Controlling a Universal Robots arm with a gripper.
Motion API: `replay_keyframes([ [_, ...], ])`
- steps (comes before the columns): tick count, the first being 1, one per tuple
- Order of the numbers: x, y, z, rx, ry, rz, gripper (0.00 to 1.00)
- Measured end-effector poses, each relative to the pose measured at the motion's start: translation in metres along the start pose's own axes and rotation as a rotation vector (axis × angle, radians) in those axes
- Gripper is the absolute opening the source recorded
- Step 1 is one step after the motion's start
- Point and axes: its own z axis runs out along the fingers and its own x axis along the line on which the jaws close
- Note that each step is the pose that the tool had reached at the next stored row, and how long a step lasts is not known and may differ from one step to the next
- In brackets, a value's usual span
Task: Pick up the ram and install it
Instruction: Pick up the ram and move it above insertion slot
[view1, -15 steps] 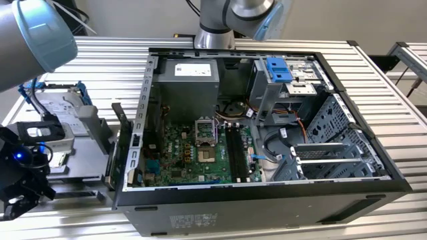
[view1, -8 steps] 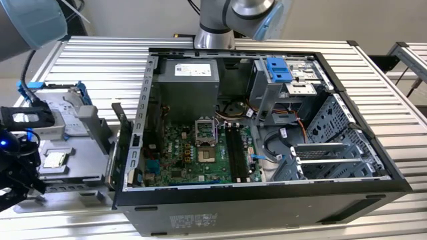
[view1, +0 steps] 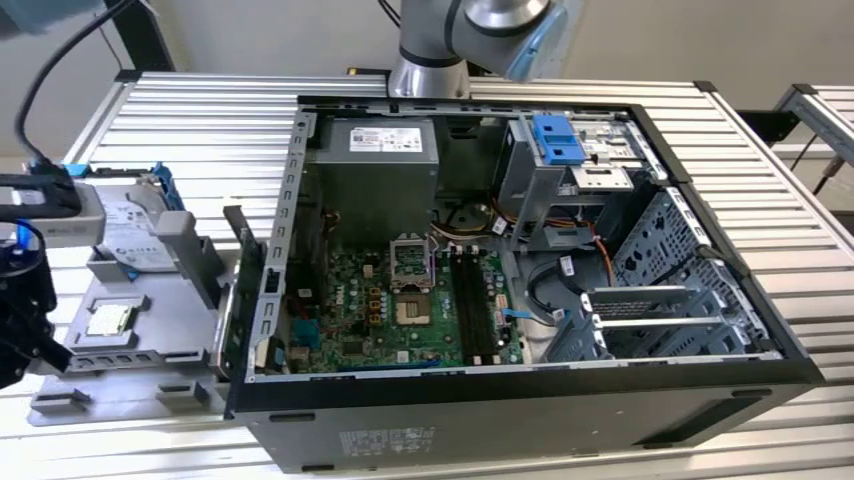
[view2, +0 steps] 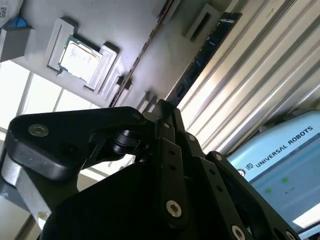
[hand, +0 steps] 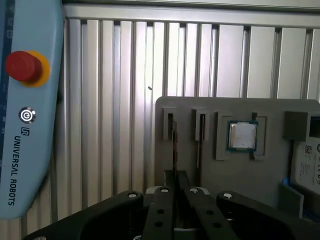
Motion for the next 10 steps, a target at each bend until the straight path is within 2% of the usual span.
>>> replay_keyframes([
  [10,-0.0011,0.0002,-0.0455,0.0,0.0,0.0,0.0],
])
